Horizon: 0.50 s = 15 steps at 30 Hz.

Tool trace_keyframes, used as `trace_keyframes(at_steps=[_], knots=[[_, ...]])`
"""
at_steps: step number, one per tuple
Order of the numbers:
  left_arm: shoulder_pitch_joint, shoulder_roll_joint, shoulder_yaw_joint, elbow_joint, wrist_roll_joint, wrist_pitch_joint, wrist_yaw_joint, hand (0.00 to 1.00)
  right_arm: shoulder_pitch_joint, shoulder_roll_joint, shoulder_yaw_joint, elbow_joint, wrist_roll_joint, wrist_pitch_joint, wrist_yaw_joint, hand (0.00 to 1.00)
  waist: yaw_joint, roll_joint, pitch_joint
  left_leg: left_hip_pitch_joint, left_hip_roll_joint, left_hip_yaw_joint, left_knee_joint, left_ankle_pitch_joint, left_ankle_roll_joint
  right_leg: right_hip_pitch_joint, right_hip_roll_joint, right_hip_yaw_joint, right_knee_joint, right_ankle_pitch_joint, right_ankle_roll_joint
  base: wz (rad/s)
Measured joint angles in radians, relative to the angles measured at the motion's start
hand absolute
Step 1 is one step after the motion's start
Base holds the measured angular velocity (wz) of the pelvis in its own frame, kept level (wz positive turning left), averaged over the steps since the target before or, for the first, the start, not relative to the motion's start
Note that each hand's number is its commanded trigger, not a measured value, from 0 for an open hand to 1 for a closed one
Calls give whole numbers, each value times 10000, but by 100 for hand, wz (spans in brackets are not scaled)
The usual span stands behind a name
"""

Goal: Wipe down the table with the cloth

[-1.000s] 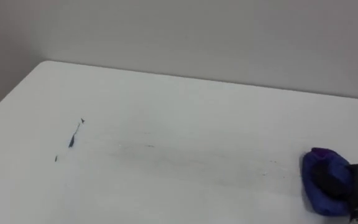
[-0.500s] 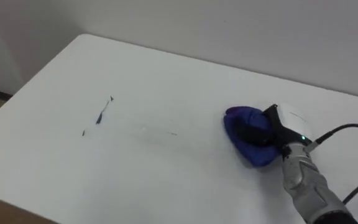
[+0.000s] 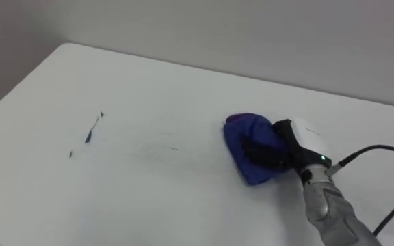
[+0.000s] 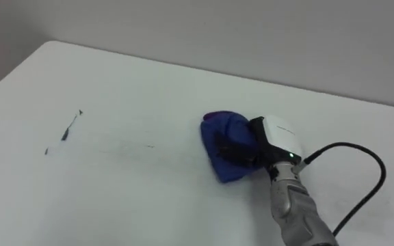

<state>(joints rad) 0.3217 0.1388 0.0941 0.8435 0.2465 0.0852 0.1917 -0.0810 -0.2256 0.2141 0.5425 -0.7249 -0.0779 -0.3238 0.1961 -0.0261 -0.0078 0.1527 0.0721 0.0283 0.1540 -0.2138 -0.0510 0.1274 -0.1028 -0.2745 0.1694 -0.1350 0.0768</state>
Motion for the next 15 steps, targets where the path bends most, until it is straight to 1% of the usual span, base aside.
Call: trace_keyframes(at_steps=[1, 3, 5, 8, 9, 10, 11, 13, 14, 15], knots=[[-53, 2, 1, -57, -88, -1, 3, 0, 58, 33, 0, -25, 0, -99, 6, 0, -100, 10, -14, 26, 1, 2, 1, 1, 2, 3, 3, 29, 8, 0, 0, 0], [-77, 0, 8, -315, -431, -63, 3, 0, 75, 32, 0, -26, 1, -194, 90, 0, -266, 15, -10, 65, 1, 17, -2, 4, 4, 18, 7, 42, 10, 0, -1, -4], [-165, -2, 6, -395, -740, -235, 12, 0, 127, 31, -13, -67, 2, -249, 179, 0, -382, 12, -11, 116, 2, 95, -23, 4, 5, 27, 9, 116, 13, 0, -1, -9], [-218, -12, 3, -412, -1092, -438, -10, 0, 190, 30, -134, -160, -1, -317, 346, 0, -672, -11, -8, 164, 1, 217, -67, -2, 12, 12, 9, 233, 27, 1, 1, -10], [-222, -1, 5, -411, -1200, -478, -43, 0, 208, 32, -332, -159, -5, -318, 440, 0, -826, -44, -9, 164, 1, 219, -99, -2, 13, 7, 9, 228, 28, 1, 1, 0], [-220, 24, 13, -411, -1206, -525, -46, 0, 251, 19, -570, -159, -5, -299, 497, 0, -896, -91, -10, 164, 4, 227, -100, -2, 13, -13, 11, 233, 31, 0, 1, 0], [-216, 33, 18, -411, -1213, -534, -46, 0, 285, 12, -729, -159, 2, -302, 546, 0, -928, -107, -10, 172, 8, 240, -92, -2, 13, -29, 14, 243, 36, 0, 1, -7], [-196, 41, 33, -410, -1244, -565, -37, 0, 462, -93, -1322, -154, 122, -294, 553, 0, -945, -154, 14, 191, 10, 314, -96, -2, 13, -86, 15, 308, 53, 0, 1, -9], [-187, 50, 45, -408, -1246, -566, -28, 0, 496, -117, -1443, -154, 157, -288, 547, 0, -945, -167, 20, 193, 10, 340, -100, -2, 13, -102, 16, 324, 59, 0, 1, -12], [-172, 59, 116, -383, -1262, -573, -14, 0, 554, -159, -1684, -154, 253, -255, 548, 0, -940, -184, 28, 212, 22, 423, -128, -2, 13, -135, 37, 408, 55, 0, 1, -20]])
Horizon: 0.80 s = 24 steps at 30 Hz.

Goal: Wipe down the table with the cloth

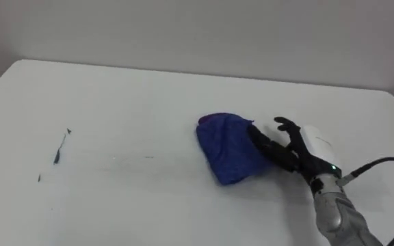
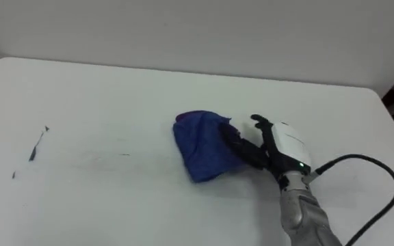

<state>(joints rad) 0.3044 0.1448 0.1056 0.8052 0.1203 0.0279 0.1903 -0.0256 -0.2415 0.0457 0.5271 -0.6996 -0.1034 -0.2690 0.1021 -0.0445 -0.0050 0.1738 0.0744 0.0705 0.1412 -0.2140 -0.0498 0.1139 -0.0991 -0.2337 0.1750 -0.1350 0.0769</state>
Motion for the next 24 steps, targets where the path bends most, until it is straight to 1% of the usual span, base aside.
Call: trace_keyframes(at_steps=[1, 3, 5, 7, 9, 11, 13, 14, 16, 18, 20, 21, 22, 24], knots=[[32, 6, 113, 34, -24, 0, 28, 0, 41, -52, -167, 7, 69, 47, -2, 0, 13, -7, 18, 89, 18, 105, -85, 0, 0, -5, 29, 101, -10, 0, 0, -22], [91, 81, 207, 43, -113, 0, 54, 0, 158, -145, -423, 7, 244, 114, -11, 0, -5, -33, 23, 137, 27, 160, -126, -1, -1, -2, 46, 151, -20, 0, 0, -11], [150, 99, 444, 42, -108, -1, 59, 0, 188, -177, -815, 42, 305, 183, -15, 0, -148, -75, 49, 132, 25, 166, -129, -1, -1, -6, 47, 168, -33, 0, 0, -2], [230, 111, 728, 43, -92, -1, 42, 0, 348, -200, -1533, 68, 350, 312, -164, 0, -185, -70, 52, 132, 25, 255, -135, -1, -1, -69, 52, 261, -25, 0, 0, -11], [255, 108, 1044, 84, -79, -1, 32, 0, 509, -266, -2083, 106, 652, 345, -256, 0, -211, -82, 49, 132, 24, 286, -134, -2, -1, -102, 56, 311, -14, 1, 0, -10], [413, 108, 1341, 99, -85, -5, 31, 0, 560, -367, -2570, 189, 972, 383, -395, 0, -352, -58, 64, 138, 20, 344, -122, -2, -1, -115, 56, 370, -9, 1, 0, -6], [538, 97, 1688, 102, -83, -53, 32, 0, 579, -417, -3290, 233, 1240, 388, -567, 0, -533, -41, 74, 125, 24, 362, -121, -1, -1, -135, 61, 380, -8, 0, 0, 0], [565, 99, 1731, 102, -77, -53, 34, 0, 579, -436, -3480, 269, 1321, 383, -619, 0, -603, -44, 73, 113, 24, 363, -123, -2, -1, -148, 61, 375, -6, 0, 0, 0], [596, 98, 1770, 102, -84, -54, 33, 0, 572, -693, -4002, 652, 2039, 402, -868, 0, -748, -65, 72, 93, 25, 371, -137, -15, 15, -192, 61, 383, 14, 0, 0, 0], [618, 99, 1802, 109, -75, -53, 33, 0, 572, -765, -4408, 845, 2504, 409, -1059, 0, -766, -100, 74, 83, 30, 442, -157, -17, 17, -322, 61, 460, 133, -14, -5, -11], [725, 100, 1893, 140, -66, -49, 33, 0, 574, -797, -4690, 1024, 2940, 420, -1290, 0, -880, -134, 67, 90, 38, 533, -156, -25, 19, -345, 72, 527, 124, -14, -6, -12], [815, 100, 1945, 139, -21, -46, 25, 0, 575, -825, -4861, 1139, 3265, 418, -1409, 0, -1025, -208, 89, 90, 33, 546, -154, -40, 26, -341, 72, 533, 120, -14, -6, -5], [860, 102, 2085, 141, 12, -43, 17, 0, 578, -864, -5131, 1416, 3588, 408, -1542, 0, -1099, -223, 63, 103, 34, 578, -150, -45, 28, -339, 72, 557, 127, -14, -5, -4], [912, 149, 2272, 141, 11, -44, 17, 0, 587, -902, -5538, 1851, 4089, 423, -1778, 0, -1225, -257, 41, 113, 36, 603, -150, -46, 27, -338, 81, 593, 133, -14, -5, -6]])
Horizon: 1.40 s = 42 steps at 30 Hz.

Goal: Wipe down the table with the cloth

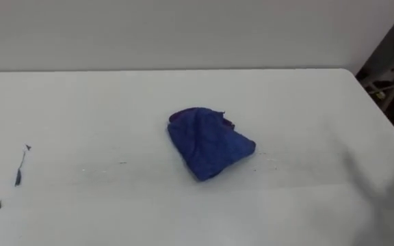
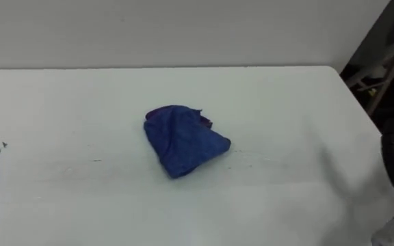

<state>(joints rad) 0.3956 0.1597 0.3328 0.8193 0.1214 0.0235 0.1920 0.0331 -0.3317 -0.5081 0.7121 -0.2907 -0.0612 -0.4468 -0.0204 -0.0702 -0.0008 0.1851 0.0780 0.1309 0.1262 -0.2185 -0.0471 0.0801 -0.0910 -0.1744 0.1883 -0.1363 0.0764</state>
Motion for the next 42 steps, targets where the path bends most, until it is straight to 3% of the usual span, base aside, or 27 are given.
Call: trace_keyframes(at_steps=[4, 7, 12, 17, 19, 25, 29, 32, 34, 37, 40, 42], knots=[[37, 102, 167, -3, -5, -3, -2, 0, 372, -24, -359, 552, 1428, -28, -671, 0, -160, -87, -24, 28, 6, 91, 12, -5, -5, -24, 17, 114, 16, 1, 0, -6], [-4, 150, 168, 4, -3, -23, -2, 0, 358, -310, -616, 1639, 2352, -25, -909, 0, -326, -70, -15, 24, 13, 95, 6, -36, 9, -75, 24, 133, 81, 1, -1, -1], [44, 139, 198, 56, -5, -16, -84, 0, 827, -334, -1523, 2272, 4041, -7, -1331, 0, -427, -31, -10, 26, 29, 222, 32, -82, 15, -154, 48, 259, 141, 0, -1, -7], [137, 147, 391, 30, -123, -18, -88, 0, 1248, -340, -1785, 2963, 5460, -15, -1539, 0, -653, 33, 16, 21, 30, 324, 26, -91, 17, -228, 71, 366, 137, -3, -1, -7], [202, 147, 395, 33, -131, -17, -88, 0, 1448, -339, -1915, 3778, 6294, 3, -1552, 0, -665, -18, -13, -1, 28, 378, 14, -100, 20, -288, 72, 421, 151, -6, 2, -6], [394, 143, 404, 73, -126, 36, -79, 0, 1909, -242, -1940, 4700, 7565, 336, -1572, 0, -792, 16, -37, -5, 20, 381, 42, -179, 42, -287, 72, 460, 138, -25, 30, -1], [308, 130, 348, 279, -90, 209, -101, 0, 1979, -56, -1854, 5001, 7644, 440, -1457, 0, -844, 111, -41, -17, 25, 382, 43, -197, 43, -285, 72, 431, 129, -25, 30, 0], [200, 83, 268, 594, 20, 218, -117, 0, 2171, 470, -1578, 5263, 7118, 629, -1106, 0, -826, 189, -76, -2, 33, 348, 44, -203, 37, -243, 75, 387, 139, -25, 30, 2], [183, 49, 78, 828, 4, 288, -111, 0, 2303, 889, -800, 5406, 6986, 975, -653, 0, -807, 322, -112, 11, 34, 348, 67, -214, 37, -228, 73, 384, 151, -24, 30, 0], [23, -58, -280, 1121, 50, 383, -74, 0, 2248, 1161, 319, 5721, 5956, 1193, -117, 0, -753, 423, -87, 23, 40, 348, 101, -306, 40, -186, 70, 380, 162, -24, 32, -2], [-440, -171, -863, 1724, 109, 401, -8, 0, 2053, 1414, 2044, 5704, 4827, 1452, 442, 0, -423, 597, -64, 54, 38, 383, 101, -318, 40, -183, 77, 431, 159, -21, 31, -4], [-654, -291, -1202, 1932, 107, 406, 19, 0, 1741, 1448, 2553, 5682, 4466, 1461, 544, 0, -217, 731, -43, 84, 41, 454, 91, -326, 44, -183, 84, 457, 152, -16, 34, -5]])
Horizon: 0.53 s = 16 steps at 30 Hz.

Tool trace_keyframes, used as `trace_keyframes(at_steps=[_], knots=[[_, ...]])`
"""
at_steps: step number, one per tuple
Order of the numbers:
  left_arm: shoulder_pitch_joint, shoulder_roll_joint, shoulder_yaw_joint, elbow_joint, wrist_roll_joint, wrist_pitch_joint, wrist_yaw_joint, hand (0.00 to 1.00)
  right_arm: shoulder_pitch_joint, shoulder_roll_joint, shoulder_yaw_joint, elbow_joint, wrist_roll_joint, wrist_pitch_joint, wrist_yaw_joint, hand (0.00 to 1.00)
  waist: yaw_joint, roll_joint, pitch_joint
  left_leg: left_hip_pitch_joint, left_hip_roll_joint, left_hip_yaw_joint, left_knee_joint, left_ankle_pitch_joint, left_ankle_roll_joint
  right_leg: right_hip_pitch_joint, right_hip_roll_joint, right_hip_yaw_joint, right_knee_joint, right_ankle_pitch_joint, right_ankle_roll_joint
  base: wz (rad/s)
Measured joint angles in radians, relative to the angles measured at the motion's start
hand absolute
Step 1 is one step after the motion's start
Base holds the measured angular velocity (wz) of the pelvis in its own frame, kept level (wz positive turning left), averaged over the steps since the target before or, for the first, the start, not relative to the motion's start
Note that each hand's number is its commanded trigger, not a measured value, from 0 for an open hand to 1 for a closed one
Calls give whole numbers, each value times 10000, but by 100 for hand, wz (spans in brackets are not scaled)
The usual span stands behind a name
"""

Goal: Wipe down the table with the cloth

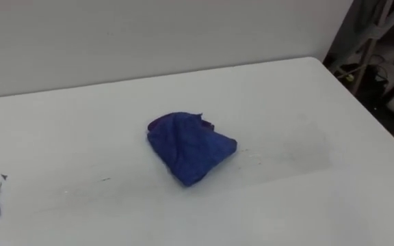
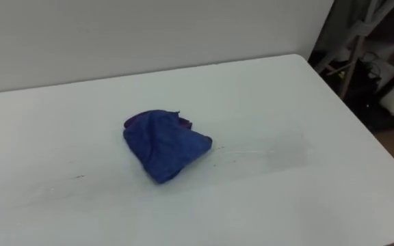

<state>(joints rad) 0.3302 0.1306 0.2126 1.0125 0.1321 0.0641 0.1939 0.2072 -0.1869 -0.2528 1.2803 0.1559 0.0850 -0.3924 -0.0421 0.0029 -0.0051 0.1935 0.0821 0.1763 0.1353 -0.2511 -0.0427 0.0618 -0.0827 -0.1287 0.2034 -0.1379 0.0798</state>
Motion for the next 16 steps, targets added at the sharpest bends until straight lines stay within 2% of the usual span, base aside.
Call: trace_keyframes(at_steps=[2, 5, 7, 8, 12, 16], knots=[[-72, -66, -215, 50, 11, -1, 31, 0, -341, 59, 496, -112, -239, -48, 38, 0, 175, 98, 24, 18, 7, -15, -9, 1, 1, 47, 12, -20, -28, 0, 0, 4], [-231, -64, -520, 106, 185, -52, 331, 0, -769, 261, 1208, -404, -417, -375, 108, 0, 287, 168, 60, 21, 17, -209, -12, 2, -1, 228, 13, -211, -204, 0, 1, 19], [-260, -63, -765, 279, 186, -167, 460, 0, -969, 438, 1744, -559, -510, -799, 343, 0, 367, 199, 64, 11, 23, -355, -20, 0, -4, 341, 9, -432, -306, 0, 3, 20], [-273, -77, -801, 315, 195, -209, 487, 0, -961, 463, 1938, -596, -508, -860, 423, 0, 420, 196, 62, 15, 22, -381, -7, 0, -5, 379, 9, -479, -360, 0, 4, 18], [-214, -299, -987, 344, 413, -232, 633, 0, -860, 553, 2727, -682, -529, -923, 970, 0, 657, 197, 81, 16, 14, -466, 11, 6, -1, 535, -51, -805, -383, -3, 9, 21], [-156, -378, -988, 343, 826, -201, 612, 0, -664, 679, 2811, -685, -511, -924, 1499, 0, 781, 119, 130, 7, -27, -483, 10, 7, 0, 708, -128, -1068, -512, -39, 66, 15]])
